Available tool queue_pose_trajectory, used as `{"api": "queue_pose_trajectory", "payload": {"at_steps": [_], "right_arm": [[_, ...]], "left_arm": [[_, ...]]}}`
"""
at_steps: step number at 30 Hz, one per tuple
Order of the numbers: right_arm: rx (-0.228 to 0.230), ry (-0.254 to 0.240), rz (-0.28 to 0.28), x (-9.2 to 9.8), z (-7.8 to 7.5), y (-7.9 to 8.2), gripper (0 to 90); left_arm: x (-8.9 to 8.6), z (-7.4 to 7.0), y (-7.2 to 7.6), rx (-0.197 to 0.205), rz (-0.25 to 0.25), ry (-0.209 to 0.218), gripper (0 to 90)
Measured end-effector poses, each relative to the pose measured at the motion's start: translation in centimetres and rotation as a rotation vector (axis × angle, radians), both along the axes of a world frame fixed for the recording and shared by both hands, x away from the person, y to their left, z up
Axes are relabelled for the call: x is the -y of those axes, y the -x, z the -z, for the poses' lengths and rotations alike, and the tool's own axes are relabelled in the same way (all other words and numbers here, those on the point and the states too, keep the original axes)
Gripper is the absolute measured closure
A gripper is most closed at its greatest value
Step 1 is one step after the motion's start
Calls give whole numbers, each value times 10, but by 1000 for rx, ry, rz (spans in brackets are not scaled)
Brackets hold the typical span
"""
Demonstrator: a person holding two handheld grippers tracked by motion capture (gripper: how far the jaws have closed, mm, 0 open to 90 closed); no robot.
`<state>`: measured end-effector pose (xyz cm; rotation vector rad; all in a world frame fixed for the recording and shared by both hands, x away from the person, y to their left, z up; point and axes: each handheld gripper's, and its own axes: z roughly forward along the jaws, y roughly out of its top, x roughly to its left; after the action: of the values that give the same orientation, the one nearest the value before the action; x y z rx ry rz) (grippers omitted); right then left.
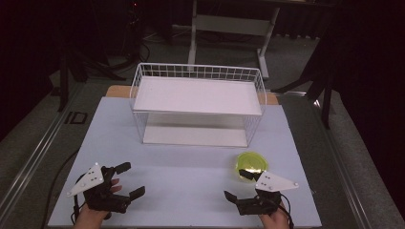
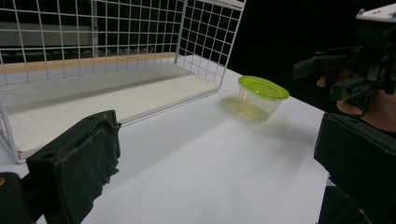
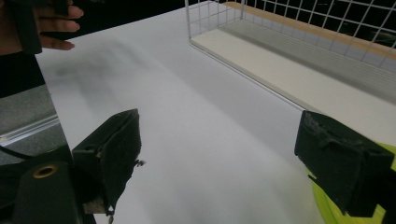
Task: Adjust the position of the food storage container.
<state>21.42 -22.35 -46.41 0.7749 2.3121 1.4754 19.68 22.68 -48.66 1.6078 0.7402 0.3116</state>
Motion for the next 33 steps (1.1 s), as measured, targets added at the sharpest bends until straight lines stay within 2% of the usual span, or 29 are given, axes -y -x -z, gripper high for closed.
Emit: {"api": "queue_pose_trajectory", "payload": {"at_steps": [3, 5, 7, 9, 10, 11, 12, 14, 15, 17, 20, 21, 22, 23, 26, 27, 30, 31, 33], "right_arm": [[6, 1, -6, -1, -1, 1, 144], [5, -11, -34, -2, -5, 4, 143], [31, -19, -39, -4, -8, 7, 144], [15, -42, -82, -7, -12, 9, 143], [22, -48, -88, -8, -13, 10, 144], [22, -48, -88, -8, -13, 10, 144], [45, -31, -92, -10, -18, 11, 143], [38, -47, -93, -9, -22, 8, 127], [22, -74, -89, -8, -26, 5, 126], [29, -77, -23, -5, -33, 0, 127], [47, -85, -8, 0, -38, -5, 134], [66, -71, 20, 2, -40, -7, 137], [72, -35, 54, 6, -42, -14, 137], [72, -35, 54, 6, -42, -14, 137], [59, -30, 105, 14, -41, -27, 143], [59, -35, 103, 16, -40, -31, 157], [82, -17, 127, 19, -39, -36, 156], [85, -2, 158, 23, -38, -43, 158], [64, 1, 170, 29, -34, -50, 168]], "left_arm": [[1, 0, 0, 0, 4, 0, 12], [2, 0, 0, 2, 7, -10, 12], [3, 1, 0, 0, 10, -10, 12], [3, 2, 0, -1, 13, -16, 12], [4, 2, 0, 0, 14, -20, 12], [4, 2, 0, 0, 14, -20, 12], [4, 2, 0, 0, 15, -23, 12], [4, 2, 0, -1, 17, -26, 12], [5, 3, 0, -5, 19, -26, 12], [6, 3, 0, -3, 23, -26, 12], [7, 3, 0, -1, 27, -28, 12], [7, 3, 0, 0, 28, -30, 12], [7, 3, 0, 0, 30, -31, 12], [7, 3, 0, -1, 31, -31, 12], [7, 3, -1, -2, 28, -24, 12], [7, 3, -1, -3, 28, -22, 12], [7, 3, 0, -4, 25, -23, 12], [7, 3, 0, -5, 26, -24, 12], [7, 3, 0, -4, 25, -24, 12]]}}
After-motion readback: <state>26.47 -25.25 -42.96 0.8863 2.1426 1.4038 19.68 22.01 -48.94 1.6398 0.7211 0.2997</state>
